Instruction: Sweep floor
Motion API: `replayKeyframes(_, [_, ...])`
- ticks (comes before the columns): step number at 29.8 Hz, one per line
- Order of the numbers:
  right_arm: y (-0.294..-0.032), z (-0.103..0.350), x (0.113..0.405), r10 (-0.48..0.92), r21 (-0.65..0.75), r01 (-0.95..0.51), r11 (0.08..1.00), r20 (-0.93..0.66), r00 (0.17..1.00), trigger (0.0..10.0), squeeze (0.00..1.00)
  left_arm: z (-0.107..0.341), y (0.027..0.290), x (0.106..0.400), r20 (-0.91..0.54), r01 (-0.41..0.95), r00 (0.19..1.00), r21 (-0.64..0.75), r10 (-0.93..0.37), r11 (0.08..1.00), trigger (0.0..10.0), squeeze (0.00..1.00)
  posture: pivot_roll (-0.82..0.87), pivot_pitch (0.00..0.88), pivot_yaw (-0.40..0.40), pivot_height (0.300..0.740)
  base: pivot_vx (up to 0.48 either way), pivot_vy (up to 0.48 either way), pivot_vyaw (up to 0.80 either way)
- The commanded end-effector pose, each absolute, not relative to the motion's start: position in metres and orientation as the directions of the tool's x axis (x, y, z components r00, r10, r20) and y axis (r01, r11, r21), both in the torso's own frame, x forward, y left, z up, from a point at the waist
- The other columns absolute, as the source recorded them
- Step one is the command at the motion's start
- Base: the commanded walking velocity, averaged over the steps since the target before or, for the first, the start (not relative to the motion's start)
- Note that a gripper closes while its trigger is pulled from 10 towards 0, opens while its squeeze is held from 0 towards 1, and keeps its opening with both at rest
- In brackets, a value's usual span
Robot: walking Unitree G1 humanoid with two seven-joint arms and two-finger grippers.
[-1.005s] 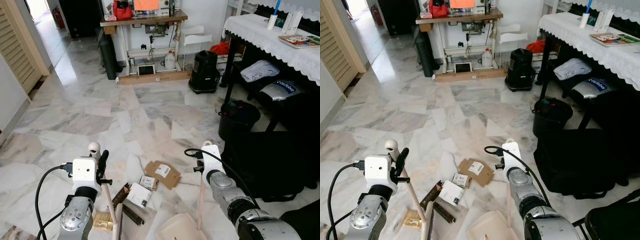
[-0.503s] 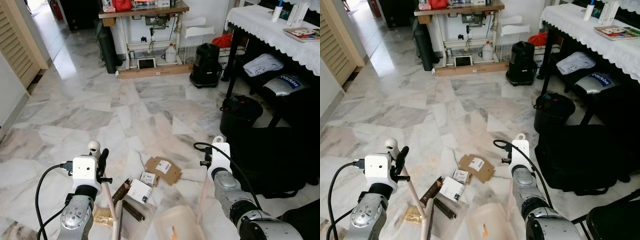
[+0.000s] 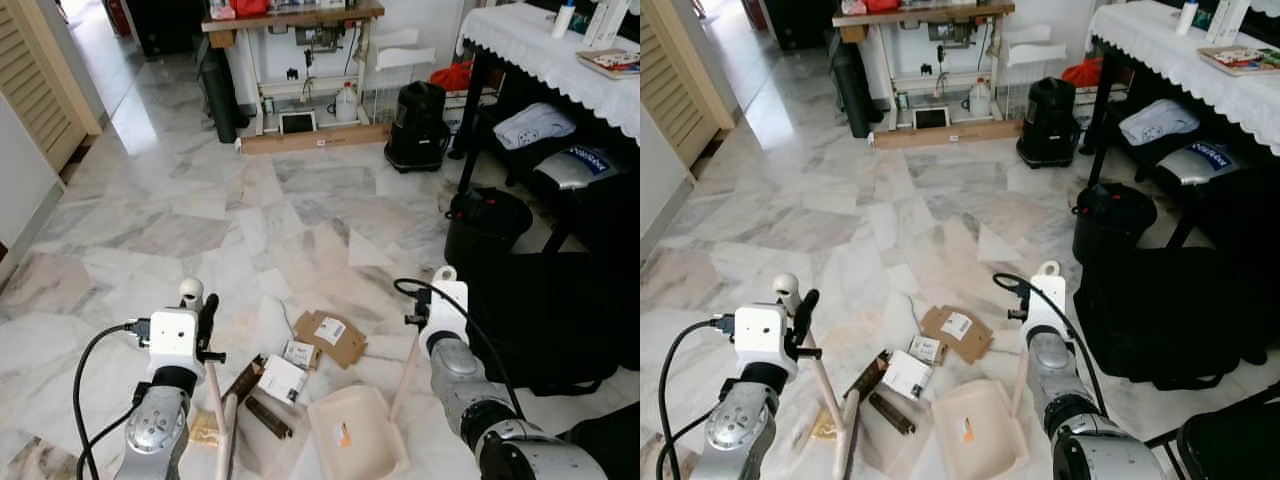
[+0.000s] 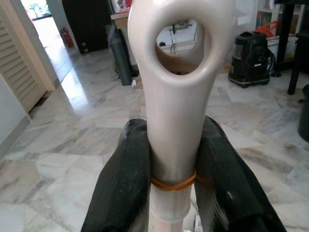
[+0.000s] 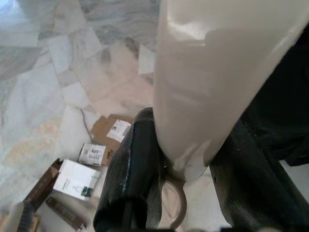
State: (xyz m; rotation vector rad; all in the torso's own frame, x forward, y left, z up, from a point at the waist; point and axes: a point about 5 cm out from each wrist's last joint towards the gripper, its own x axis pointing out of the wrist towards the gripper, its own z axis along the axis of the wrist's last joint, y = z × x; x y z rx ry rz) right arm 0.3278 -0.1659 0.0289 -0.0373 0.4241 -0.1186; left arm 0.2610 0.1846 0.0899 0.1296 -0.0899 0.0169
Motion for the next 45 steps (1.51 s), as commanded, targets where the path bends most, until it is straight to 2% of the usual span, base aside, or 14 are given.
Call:
replayKeyframes(1, [-0.162, 0.029, 0.328, -0.112, -0.067, 0.092, 0.993, -0.41, 0.905, 10.0, 0.0, 0.094, 0.19, 0.265, 0.117, -0.044, 0.993, 0.153, 0.026, 0.987, 10.0, 0.0, -0.17, 0.0, 0.073, 0.74, 0.0, 0.0, 0.0])
replayKeyframes(11, [-0.161, 0.026, 0.326, -0.111, -0.077, 0.087, 0.993, -0.424, 0.899, 10.0, 0.0, 0.091, 0.195, 0.276, 0.121, -0.06, 0.992, 0.152, 0.042, 0.987, 10.0, 0.0, -0.18, 0.0, 0.072, 0.74, 0.0, 0.0, 0.0])
replayKeyframes(14, [-0.16, 0.026, 0.326, -0.111, -0.075, 0.088, 0.993, -0.425, 0.898, 10.0, 0.0, 0.091, 0.195, 0.288, 0.116, -0.043, 0.993, 0.163, 0.024, 0.986, 10.0, 0.0, -0.18, 0.0, 0.074, 0.74, 0.0, 0.0, 0.0])
replayKeyframes(19, [-0.16, 0.025, 0.326, -0.111, -0.078, 0.085, 0.993, -0.428, 0.897, 10.0, 0.0, 0.09, 0.205, 0.296, 0.108, -0.07, 0.993, 0.185, 0.051, 0.98, 10.0, 0.0, -0.18, 0.0, 0.074, 0.74, 0.0, 0.0, 0.0])
replayKeyframes(24, [-0.161, 0.025, 0.325, -0.114, -0.078, 0.09, 0.993, -0.425, 0.898, 10.0, 0.0, 0.084, 0.208, 0.298, 0.081, -0.04, 0.996, 0.203, 0.024, 0.978, 10.0, 0.0, -0.2, 0.0, 0.086, 0.74, 0.0, 0.0, 0.0])
replayKeyframes(33, [-0.165, 0.023, 0.323, -0.125, -0.079, 0.1, 0.992, -0.426, 0.896, 10.0, 0.0, 0.101, 0.205, 0.308, 0.142, -0.02, 0.99, 0.17, -0.005, 0.985, 10.0, 0.0, -0.22, 0.0, 0.098, 0.74, 0.0, 0.0, 0.0])
replayKeyframes(39, [-0.168, 0.021, 0.321, -0.137, -0.082, 0.113, 0.99, -0.43, 0.892, 10.0, 0.0, 0.085, 0.199, 0.312, 0.078, -0.005, 0.997, 0.196, -0.011, 0.981, 10.0, 0.0, -0.22, 0.0, 0.101, 0.74, 0.0, 0.0, 0.0])
replayKeyframes(45, [-0.171, 0.02, 0.32, -0.14, -0.09, 0.112, 0.99, -0.433, 0.891, 10.0, 0.0, 0.055, 0.178, 0.313, -0.068, 0.048, 0.997, 0.204, -0.034, 0.978, 10.0, 0.0, -0.22, 0.0, 0.09, 0.74, 0.0, 0.0, 0.0])
